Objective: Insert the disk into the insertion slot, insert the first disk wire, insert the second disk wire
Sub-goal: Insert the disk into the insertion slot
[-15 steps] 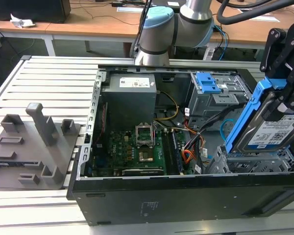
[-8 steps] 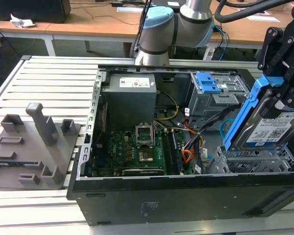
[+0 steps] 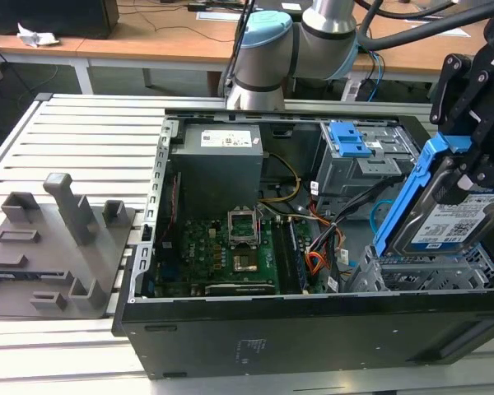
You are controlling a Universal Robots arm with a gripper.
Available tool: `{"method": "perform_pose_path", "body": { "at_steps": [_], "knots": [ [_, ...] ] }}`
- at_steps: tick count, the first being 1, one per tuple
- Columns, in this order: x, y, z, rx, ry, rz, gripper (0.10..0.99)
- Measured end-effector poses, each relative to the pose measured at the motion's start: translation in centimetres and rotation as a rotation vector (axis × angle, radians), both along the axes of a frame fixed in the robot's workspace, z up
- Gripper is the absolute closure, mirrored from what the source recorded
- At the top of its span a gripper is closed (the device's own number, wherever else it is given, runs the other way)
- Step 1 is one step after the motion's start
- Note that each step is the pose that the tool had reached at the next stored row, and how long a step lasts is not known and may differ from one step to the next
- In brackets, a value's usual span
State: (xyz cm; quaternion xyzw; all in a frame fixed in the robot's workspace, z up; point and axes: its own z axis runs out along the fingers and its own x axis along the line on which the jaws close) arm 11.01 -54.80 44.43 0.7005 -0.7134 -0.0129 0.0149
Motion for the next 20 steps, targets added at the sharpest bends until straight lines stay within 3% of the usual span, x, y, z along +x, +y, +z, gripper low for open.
{"method": "perform_pose_path", "body": {
  "at_steps": [12,17,20],
  "knots": [
    [0.31,0.21,-0.85,0.000,-0.0001,0.000,0.722],
    [0.31,0.22,-1.51,0.000,0.0000,0.000,0.722],
    [0.34,0.22,-2.27,0.000,0.0000,0.000,0.722]
  ]
}}
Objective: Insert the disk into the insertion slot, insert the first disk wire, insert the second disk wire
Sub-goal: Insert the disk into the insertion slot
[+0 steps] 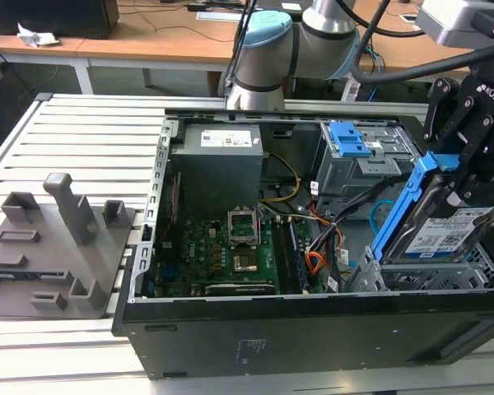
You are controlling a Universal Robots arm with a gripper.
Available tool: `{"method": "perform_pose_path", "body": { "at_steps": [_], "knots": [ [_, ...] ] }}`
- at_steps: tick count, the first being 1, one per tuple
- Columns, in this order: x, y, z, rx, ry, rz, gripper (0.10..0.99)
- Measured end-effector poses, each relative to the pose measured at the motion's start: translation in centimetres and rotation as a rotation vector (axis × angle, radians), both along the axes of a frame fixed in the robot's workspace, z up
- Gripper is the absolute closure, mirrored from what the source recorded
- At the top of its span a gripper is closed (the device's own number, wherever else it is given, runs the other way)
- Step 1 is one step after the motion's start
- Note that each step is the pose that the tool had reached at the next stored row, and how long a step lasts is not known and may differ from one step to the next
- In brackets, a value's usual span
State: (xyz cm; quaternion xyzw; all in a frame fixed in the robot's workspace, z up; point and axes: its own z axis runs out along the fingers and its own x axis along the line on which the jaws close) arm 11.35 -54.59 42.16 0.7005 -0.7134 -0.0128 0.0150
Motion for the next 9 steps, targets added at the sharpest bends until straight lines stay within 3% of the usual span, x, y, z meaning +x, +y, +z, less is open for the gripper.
{"method": "perform_pose_path", "body": {
  "at_steps": [9],
  "knots": [
    [0.03,0.00,-1.47,0.000,0.0000,0.000,0.722]
  ]
}}
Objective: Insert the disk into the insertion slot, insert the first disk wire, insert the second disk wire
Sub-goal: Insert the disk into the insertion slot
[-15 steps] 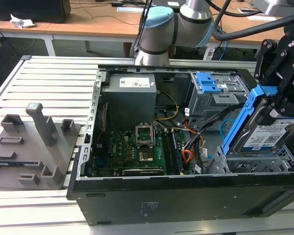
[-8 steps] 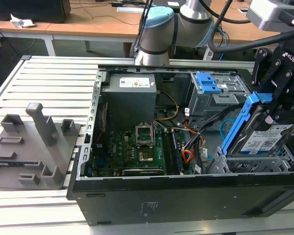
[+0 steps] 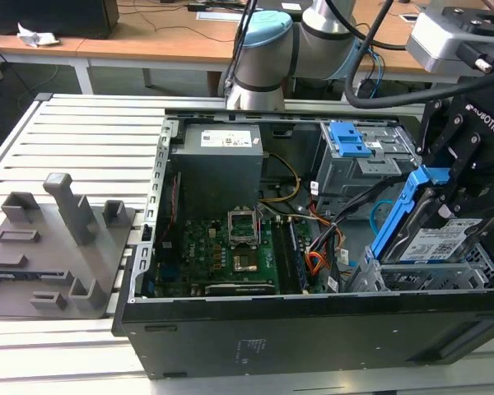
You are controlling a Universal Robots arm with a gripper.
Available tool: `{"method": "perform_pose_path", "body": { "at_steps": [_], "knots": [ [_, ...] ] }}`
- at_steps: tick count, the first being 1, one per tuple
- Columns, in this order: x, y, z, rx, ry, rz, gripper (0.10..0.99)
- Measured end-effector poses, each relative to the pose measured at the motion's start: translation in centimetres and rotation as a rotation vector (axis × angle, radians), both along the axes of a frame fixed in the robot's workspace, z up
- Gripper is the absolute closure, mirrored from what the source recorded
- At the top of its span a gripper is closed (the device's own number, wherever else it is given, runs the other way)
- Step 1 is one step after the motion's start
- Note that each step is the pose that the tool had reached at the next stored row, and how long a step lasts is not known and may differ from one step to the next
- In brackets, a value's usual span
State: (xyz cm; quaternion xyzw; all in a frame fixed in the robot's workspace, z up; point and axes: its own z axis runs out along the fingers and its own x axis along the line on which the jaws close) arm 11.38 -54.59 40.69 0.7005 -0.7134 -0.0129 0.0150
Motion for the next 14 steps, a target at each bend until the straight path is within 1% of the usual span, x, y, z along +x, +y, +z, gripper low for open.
{"method": "perform_pose_path", "body": {
  "at_steps": [6,14],
  "knots": [
    [0.00,0.00,-0.42,0.000,0.0000,0.000,0.722],
    [0.00,0.00,-0.45,0.000,0.0000,0.000,0.722]
  ]
}}
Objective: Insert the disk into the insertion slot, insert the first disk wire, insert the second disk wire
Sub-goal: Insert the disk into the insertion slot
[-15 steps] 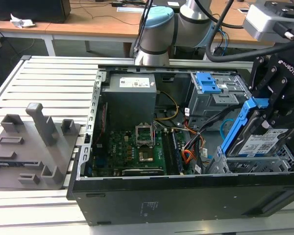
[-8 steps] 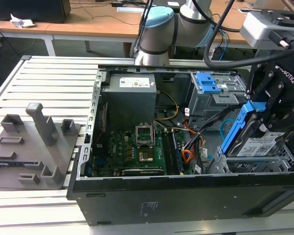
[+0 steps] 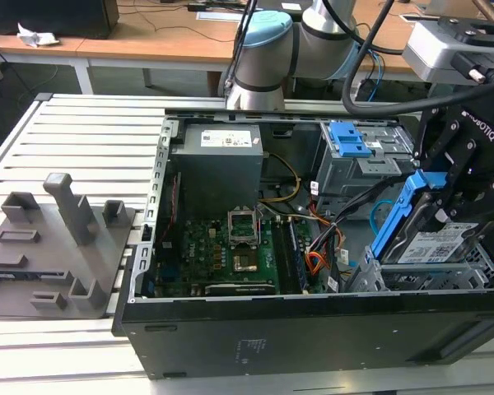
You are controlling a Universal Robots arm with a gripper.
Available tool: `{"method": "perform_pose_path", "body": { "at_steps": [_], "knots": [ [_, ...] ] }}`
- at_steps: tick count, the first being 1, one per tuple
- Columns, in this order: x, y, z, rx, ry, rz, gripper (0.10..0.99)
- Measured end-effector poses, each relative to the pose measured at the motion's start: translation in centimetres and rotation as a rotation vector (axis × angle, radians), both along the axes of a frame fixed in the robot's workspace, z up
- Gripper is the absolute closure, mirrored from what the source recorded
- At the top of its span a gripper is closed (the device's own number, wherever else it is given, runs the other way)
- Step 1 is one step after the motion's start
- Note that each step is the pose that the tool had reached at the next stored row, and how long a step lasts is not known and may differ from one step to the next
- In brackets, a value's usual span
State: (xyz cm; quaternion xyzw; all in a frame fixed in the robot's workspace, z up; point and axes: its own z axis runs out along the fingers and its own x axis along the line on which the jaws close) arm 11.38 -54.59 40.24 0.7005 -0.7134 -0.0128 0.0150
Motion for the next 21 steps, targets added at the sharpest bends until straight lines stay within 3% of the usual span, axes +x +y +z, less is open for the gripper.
{"method": "perform_pose_path", "body": {
  "at_steps": [1,2,11,12,13,14,15,21],
  "knots": [
    [0.00,0.00,0.00,0.000,0.0001,0.000,0.722],
    [0.00,0.00,0.00,0.000,0.0000,0.000,0.651],
    [0.00,0.00,-0.01,0.000,0.0000,0.000,0.663],
    [0.00,0.00,-0.01,0.000,0.0000,0.000,0.792],
    [0.00,0.00,-0.02,0.000,0.0000,0.000,0.792],
    [0.00,0.00,-0.02,0.000,0.0000,0.000,0.914],
    [0.00,0.00,-0.02,0.000,0.0000,0.000,0.980],
    [0.00,0.00,-0.03,0.000,0.0000,0.000,0.980]
  ]
}}
